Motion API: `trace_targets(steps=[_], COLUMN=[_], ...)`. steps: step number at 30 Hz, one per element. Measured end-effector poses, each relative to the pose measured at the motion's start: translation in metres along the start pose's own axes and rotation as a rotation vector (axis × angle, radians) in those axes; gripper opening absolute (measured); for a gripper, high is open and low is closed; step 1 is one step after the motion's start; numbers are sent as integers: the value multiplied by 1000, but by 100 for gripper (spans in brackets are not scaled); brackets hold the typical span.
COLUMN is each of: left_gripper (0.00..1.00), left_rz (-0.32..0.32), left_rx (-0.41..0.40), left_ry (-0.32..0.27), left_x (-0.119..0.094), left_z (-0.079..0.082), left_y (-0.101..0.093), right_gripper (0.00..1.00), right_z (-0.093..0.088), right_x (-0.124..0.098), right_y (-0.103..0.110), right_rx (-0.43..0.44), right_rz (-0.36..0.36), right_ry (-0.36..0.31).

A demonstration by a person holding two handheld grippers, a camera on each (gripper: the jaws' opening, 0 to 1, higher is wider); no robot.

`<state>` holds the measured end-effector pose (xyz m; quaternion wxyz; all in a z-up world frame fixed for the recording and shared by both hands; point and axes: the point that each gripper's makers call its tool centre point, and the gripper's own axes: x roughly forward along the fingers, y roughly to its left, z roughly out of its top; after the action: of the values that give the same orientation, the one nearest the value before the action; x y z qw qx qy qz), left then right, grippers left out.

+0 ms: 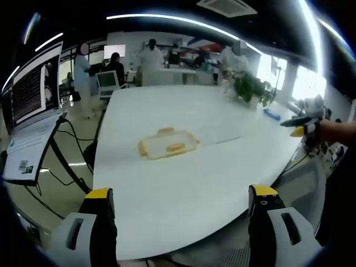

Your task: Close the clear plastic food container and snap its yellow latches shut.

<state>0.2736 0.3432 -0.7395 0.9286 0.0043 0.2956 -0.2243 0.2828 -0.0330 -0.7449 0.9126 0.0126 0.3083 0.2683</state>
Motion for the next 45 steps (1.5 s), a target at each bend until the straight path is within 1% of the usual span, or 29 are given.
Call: trace_targets(steps=[5, 7, 8, 10, 13, 20, 23, 28, 32, 37, 41, 45], left_gripper=[99, 99, 99, 99, 99, 99, 99, 98, 98, 98, 98, 98], left_rz=[-5, -8, -6, -1, 0, -7, -11, -19, -26, -36, -43, -48], left_rx=[4, 11, 17, 21, 13, 20, 18, 23, 29, 26, 22, 22], left_ry=[10, 20, 25, 26, 24, 32, 33, 41, 45, 55, 50, 59], left_x=[2, 1, 1, 0, -1, 3, 7, 11, 14, 17, 17, 19], left_z=[-2, -5, -6, -6, -5, -6, -7, -7, -7, -11, -11, -16], left_y=[0, 2, 5, 9, 14, 17, 20, 23, 26, 24, 21, 20], right_gripper=[99, 99, 99, 99, 99, 99, 98, 98, 98, 98, 98, 97], right_z=[3, 5, 5, 4, 3, 2, 2, 1, 3, 1, 1, -1], right_x=[2, 2, 2, 3, 4, 7, 11, 17, 19, 22, 22, 23], right_y=[-1, -1, 3, 3, 4, 6, 9, 9, 9, 10, 11, 11], right_rx=[-10, -46, -54, -44, -51, -52, -58, -53, -46, -44, -46, -46], right_rz=[-3, -14, -8, -1, -1, -1, 4, 5, 5, 11, 16, 20], right_ry=[-3, 1, 6, 6, 16, 25, 27, 34, 25, 33, 40, 48])
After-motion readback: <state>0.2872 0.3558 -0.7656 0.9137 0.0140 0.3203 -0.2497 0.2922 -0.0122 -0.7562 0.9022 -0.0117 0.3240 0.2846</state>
